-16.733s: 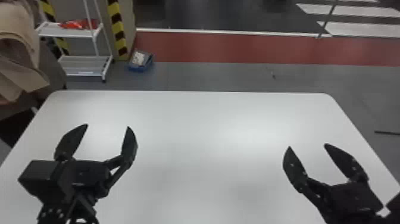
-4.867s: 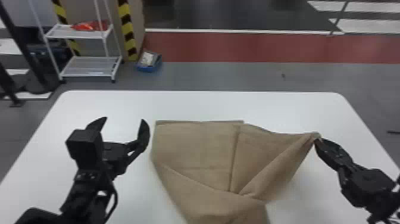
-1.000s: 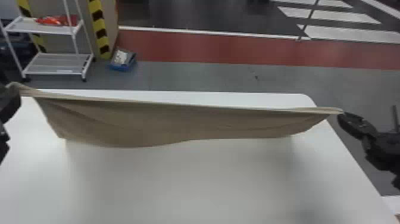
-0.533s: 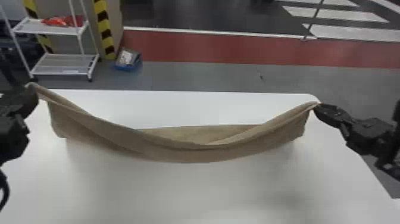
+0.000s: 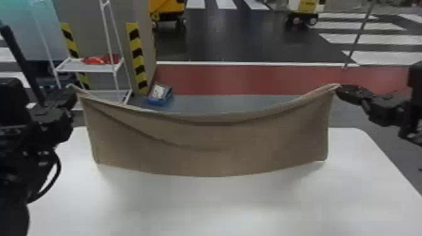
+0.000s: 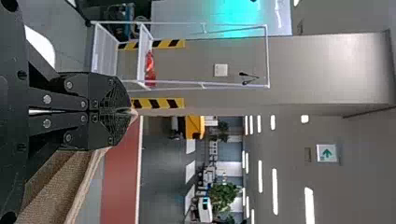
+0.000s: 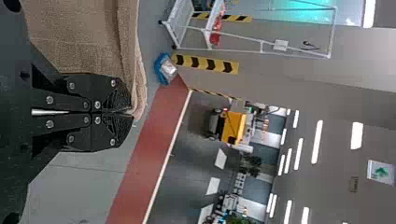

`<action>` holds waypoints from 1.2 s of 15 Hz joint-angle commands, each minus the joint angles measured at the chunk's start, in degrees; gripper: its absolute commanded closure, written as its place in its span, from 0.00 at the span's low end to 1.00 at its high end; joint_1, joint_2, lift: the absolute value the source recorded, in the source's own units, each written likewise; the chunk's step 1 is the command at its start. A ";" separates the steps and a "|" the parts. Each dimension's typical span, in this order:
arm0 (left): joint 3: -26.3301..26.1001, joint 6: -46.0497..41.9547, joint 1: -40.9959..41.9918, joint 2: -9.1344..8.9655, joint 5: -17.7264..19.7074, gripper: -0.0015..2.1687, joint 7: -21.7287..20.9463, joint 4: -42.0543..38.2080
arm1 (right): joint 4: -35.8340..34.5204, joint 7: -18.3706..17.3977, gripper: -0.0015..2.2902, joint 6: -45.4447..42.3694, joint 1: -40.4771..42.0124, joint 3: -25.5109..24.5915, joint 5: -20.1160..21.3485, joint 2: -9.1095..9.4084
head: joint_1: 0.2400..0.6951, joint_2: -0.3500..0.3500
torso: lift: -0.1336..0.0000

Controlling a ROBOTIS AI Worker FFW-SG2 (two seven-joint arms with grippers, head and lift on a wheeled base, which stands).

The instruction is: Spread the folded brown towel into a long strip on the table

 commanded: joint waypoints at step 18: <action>-12.22 20.53 27.44 -3.61 -22.32 0.79 -3.86 -24.07 | -6.53 25.14 0.65 -9.33 37.76 -27.73 -10.31 -6.36 | 1.00 0.05 | 0.15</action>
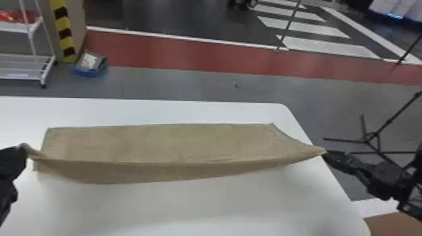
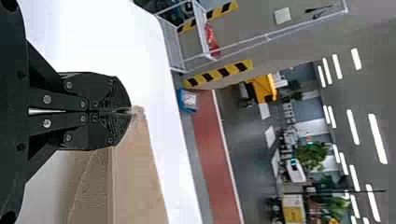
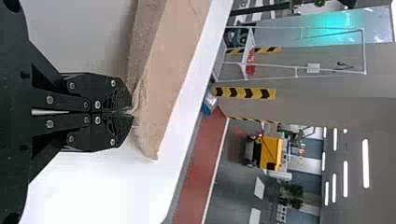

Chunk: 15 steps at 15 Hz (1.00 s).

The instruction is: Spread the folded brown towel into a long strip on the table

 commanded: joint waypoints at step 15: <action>-2.12 25.31 2.96 3.53 -1.83 0.79 -0.49 -14.79 | -1.20 1.12 0.65 2.85 2.62 -7.71 -0.33 0.94 | 1.00 0.00 | 0.15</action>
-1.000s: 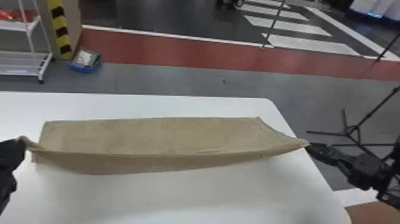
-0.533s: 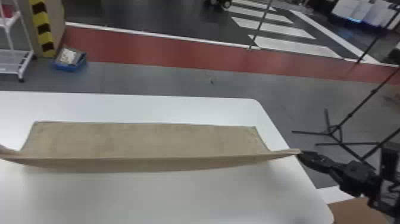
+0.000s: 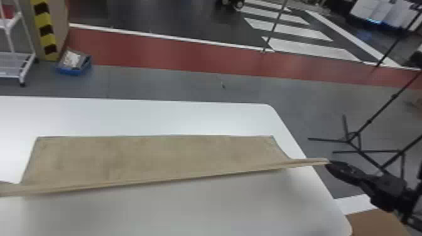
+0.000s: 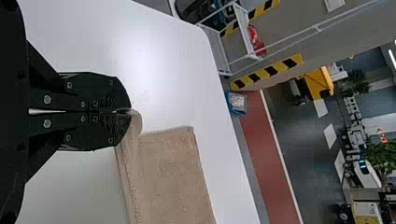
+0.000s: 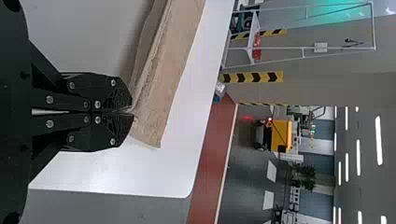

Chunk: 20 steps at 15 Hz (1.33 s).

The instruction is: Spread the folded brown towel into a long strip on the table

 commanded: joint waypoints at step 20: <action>-9.57 -23.21 -36.36 -4.14 1.92 0.77 5.91 53.95 | 18.43 -17.50 0.60 -1.65 -25.09 19.24 16.74 1.20 | 1.00 0.05 | 0.15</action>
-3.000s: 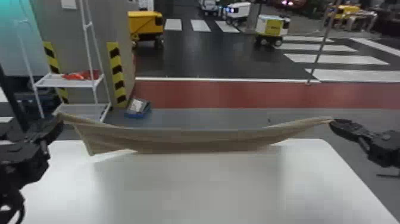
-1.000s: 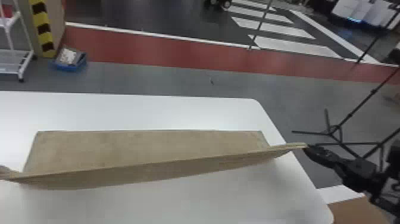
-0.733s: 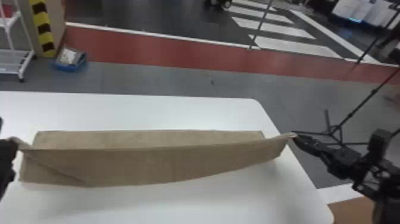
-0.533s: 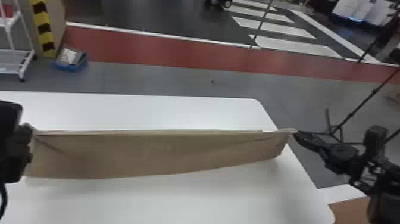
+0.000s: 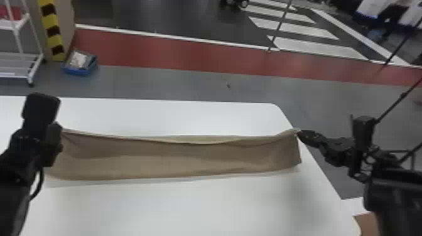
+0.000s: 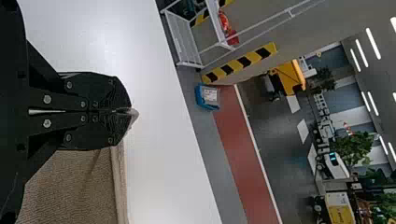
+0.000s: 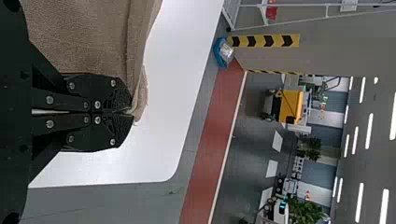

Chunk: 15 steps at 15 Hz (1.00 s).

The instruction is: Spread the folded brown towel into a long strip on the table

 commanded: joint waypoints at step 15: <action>11.33 0.00 5.22 1.68 4.70 0.01 -5.13 -2.53 | 10.38 -13.73 0.03 1.26 -4.53 8.77 -2.82 -0.31 | 1.00 0.20 | 0.15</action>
